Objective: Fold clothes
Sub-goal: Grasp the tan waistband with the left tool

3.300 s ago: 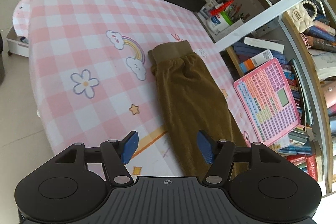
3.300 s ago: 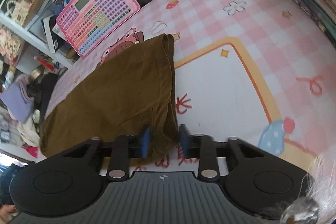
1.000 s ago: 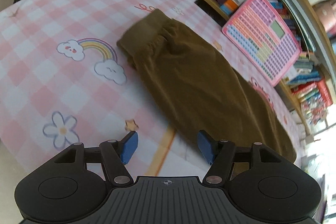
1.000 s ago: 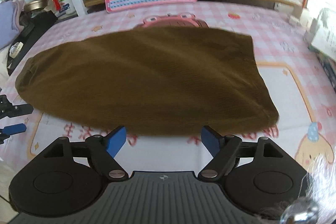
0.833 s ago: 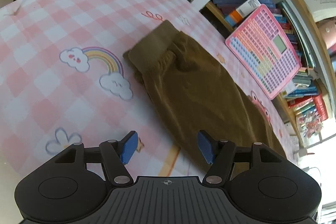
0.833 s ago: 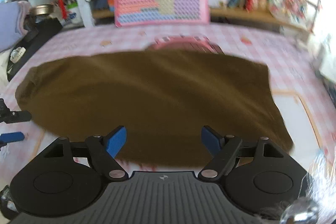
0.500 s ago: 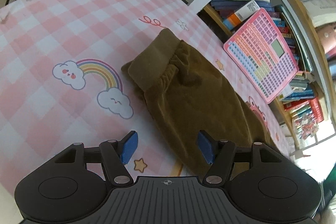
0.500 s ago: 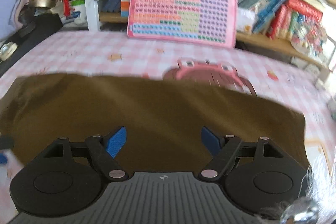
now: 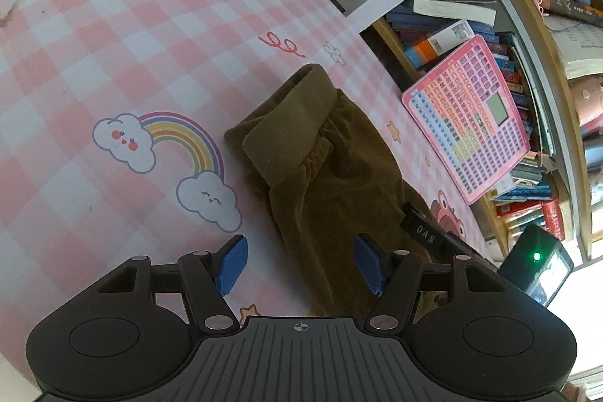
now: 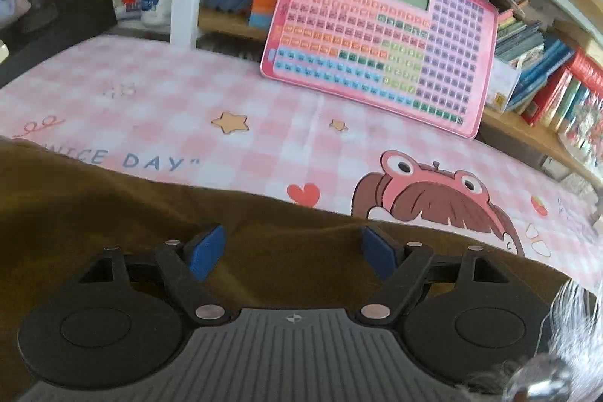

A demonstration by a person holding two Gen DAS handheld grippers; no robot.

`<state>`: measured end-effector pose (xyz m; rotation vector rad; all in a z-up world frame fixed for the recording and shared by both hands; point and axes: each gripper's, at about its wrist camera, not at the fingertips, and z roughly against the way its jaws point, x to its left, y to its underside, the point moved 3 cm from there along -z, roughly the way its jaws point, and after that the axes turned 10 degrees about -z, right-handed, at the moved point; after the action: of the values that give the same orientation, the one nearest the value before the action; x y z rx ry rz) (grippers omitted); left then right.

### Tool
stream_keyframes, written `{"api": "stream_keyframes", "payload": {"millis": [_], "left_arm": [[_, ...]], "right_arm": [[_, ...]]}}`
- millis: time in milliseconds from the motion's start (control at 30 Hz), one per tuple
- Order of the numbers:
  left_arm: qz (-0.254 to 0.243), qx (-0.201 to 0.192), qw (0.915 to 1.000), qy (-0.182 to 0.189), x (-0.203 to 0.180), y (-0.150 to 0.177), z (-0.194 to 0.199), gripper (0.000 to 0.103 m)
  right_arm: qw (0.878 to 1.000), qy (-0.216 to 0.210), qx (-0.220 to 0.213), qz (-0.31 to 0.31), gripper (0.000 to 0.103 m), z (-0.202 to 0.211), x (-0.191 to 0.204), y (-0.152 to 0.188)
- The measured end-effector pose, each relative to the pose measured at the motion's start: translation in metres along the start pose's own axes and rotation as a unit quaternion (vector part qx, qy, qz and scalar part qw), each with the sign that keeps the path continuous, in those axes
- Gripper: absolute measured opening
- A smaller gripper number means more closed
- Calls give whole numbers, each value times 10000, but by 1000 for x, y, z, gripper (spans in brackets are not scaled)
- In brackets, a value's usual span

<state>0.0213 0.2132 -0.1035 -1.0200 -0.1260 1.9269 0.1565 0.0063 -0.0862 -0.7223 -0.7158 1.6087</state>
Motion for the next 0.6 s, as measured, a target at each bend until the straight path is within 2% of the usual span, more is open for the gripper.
{"api": "stream_keyframes", "payload": {"millis": [133, 367, 467, 600], "left_arm": [[92, -17, 9999, 64, 2, -4, -3, 64], [393, -137, 9990, 169, 6, -12, -10, 67], [561, -233, 9981, 123, 7, -16, -12, 67], [864, -338, 9957, -16, 8, -19, -14, 67]], "right_arm": [[9997, -34, 112, -203, 79, 21, -2, 6], [9980, -368, 477, -188, 80, 84, 7, 55], [9973, -442, 587, -47, 80, 105, 11, 73], [9971, -435, 629, 36, 80, 111, 13, 79]]}}
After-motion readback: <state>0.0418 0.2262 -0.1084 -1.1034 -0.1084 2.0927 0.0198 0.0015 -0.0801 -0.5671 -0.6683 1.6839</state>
